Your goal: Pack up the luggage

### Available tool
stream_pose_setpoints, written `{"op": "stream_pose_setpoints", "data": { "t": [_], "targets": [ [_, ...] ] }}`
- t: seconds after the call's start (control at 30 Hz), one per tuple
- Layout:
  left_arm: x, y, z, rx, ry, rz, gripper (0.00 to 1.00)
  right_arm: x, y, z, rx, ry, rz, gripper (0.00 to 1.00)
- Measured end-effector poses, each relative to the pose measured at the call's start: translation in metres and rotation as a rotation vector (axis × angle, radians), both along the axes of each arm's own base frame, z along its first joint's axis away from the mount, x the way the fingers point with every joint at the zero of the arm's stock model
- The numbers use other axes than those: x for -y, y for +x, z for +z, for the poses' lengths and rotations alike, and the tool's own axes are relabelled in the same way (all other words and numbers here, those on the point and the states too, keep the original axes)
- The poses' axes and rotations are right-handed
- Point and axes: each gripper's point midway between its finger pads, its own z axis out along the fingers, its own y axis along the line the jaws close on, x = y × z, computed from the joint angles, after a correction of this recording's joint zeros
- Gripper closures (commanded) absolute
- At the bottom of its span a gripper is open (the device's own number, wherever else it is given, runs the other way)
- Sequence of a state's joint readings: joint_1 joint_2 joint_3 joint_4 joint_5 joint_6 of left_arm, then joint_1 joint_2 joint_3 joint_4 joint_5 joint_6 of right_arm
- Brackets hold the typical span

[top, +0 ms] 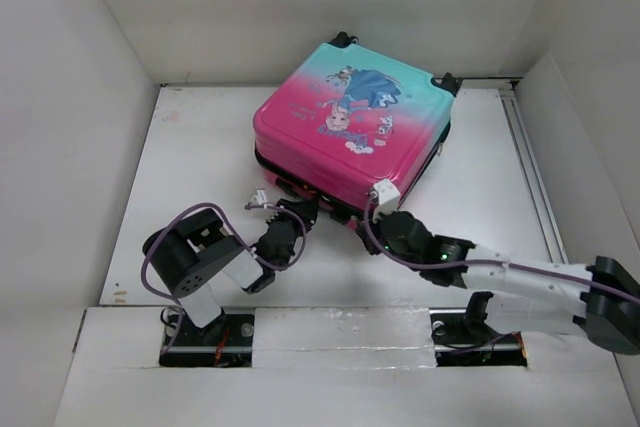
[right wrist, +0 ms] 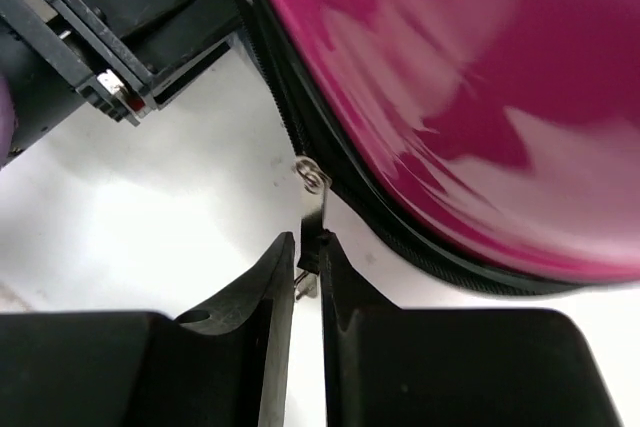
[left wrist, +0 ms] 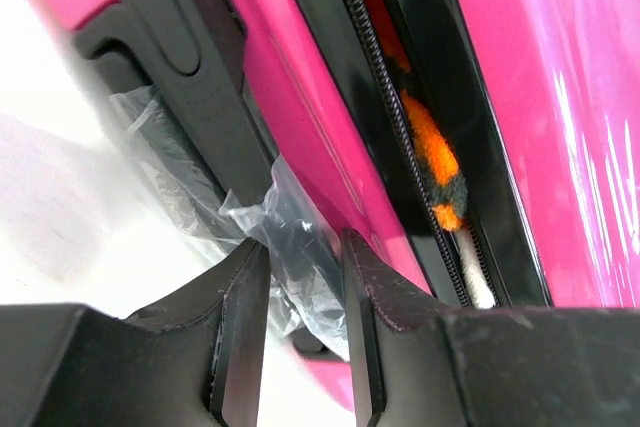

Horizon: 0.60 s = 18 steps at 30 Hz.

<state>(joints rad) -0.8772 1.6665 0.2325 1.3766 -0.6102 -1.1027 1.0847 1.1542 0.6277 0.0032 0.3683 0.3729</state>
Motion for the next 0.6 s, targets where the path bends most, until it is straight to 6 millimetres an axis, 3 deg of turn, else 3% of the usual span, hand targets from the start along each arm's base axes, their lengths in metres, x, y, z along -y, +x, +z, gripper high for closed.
{"op": "stream_pose_setpoints", "data": {
  "t": [0.13, 0.2, 0.3, 0.43, 0.5, 0.6],
  "targets": [
    [0.021, -0.013, 0.0, -0.01, -0.002, -0.106, 1.0, 0.032, -0.012, 0.013, 0.016, 0.09, -0.021, 1.0],
    [0.029, -0.017, 0.0, -0.015, -0.003, -0.139, 1.0, 0.038, -0.014, 0.021, 0.024, 0.121, -0.024, 1.0],
    [0.04, -0.019, -0.001, -0.021, -0.007, -0.177, 1.0, 0.001, -0.032, 0.035, -0.029, 0.214, 0.122, 1.0],
    [0.055, -0.025, -0.001, -0.028, -0.016, -0.234, 1.0, -0.078, -0.041, 0.059, -0.071, 0.322, 0.318, 1.0],
    [0.059, -0.028, 0.0, -0.03, -0.02, -0.255, 1.0, -0.107, -0.041, 0.066, -0.076, 0.344, 0.379, 1.0],
    [0.06, -0.029, -0.001, -0.031, -0.022, -0.262, 1.0, -0.117, -0.032, 0.07, -0.054, 0.345, 0.379, 1.0]
  ]
}}
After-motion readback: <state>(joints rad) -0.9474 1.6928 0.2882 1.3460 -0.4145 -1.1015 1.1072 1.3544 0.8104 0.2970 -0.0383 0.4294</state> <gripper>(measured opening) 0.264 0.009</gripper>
